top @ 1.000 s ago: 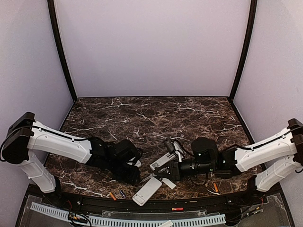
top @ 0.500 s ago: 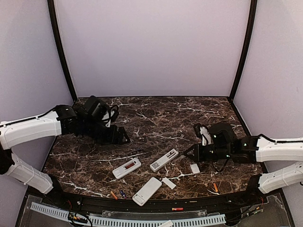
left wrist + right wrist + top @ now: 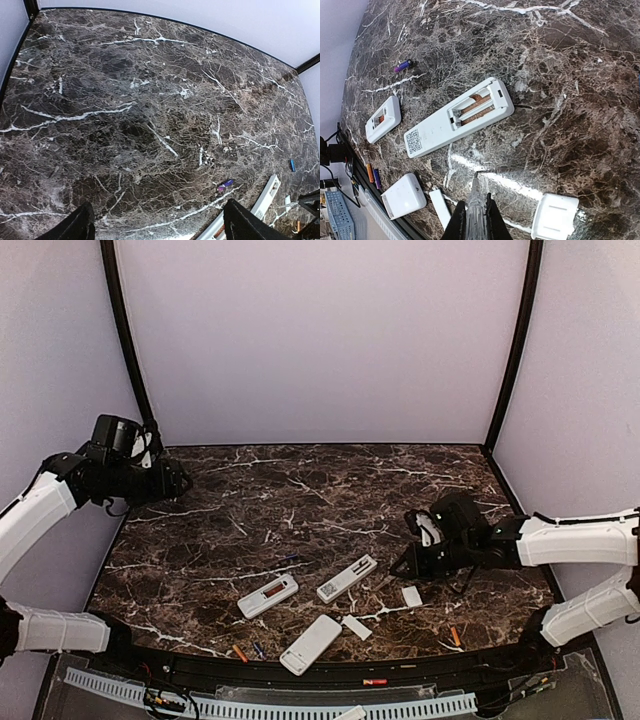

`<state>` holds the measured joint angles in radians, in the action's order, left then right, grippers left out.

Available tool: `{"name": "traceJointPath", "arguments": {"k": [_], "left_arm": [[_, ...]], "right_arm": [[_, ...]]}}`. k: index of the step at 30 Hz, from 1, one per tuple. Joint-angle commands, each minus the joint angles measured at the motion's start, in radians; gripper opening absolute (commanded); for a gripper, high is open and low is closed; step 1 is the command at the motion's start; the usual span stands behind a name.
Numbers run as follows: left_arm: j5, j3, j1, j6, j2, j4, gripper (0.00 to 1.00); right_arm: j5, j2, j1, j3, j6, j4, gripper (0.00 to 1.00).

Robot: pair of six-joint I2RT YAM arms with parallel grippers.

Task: Unload the batteries from the remote control
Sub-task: Place the screwdriver at the center of the board.

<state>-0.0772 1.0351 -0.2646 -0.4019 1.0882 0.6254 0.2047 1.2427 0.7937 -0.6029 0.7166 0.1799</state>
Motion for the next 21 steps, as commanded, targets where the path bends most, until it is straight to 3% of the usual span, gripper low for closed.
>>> {"name": "traceJointPath", "arguments": {"k": [1, 11, 21], "left_arm": [[0.124, -0.085, 0.005, 0.040, -0.083, -0.014, 0.89], [0.092, -0.168, 0.005, -0.001, -0.134, -0.064, 0.89], [0.091, -0.168, 0.005, -0.002, -0.134, -0.066, 0.89]], "right_arm": [[0.052, 0.046, -0.029, -0.033, 0.013, -0.013, 0.10], [-0.009, 0.101, -0.050, -0.099, -0.019, 0.073, 0.53], [-0.149, 0.122, -0.051, -0.178, -0.115, 0.230, 0.77]]}}
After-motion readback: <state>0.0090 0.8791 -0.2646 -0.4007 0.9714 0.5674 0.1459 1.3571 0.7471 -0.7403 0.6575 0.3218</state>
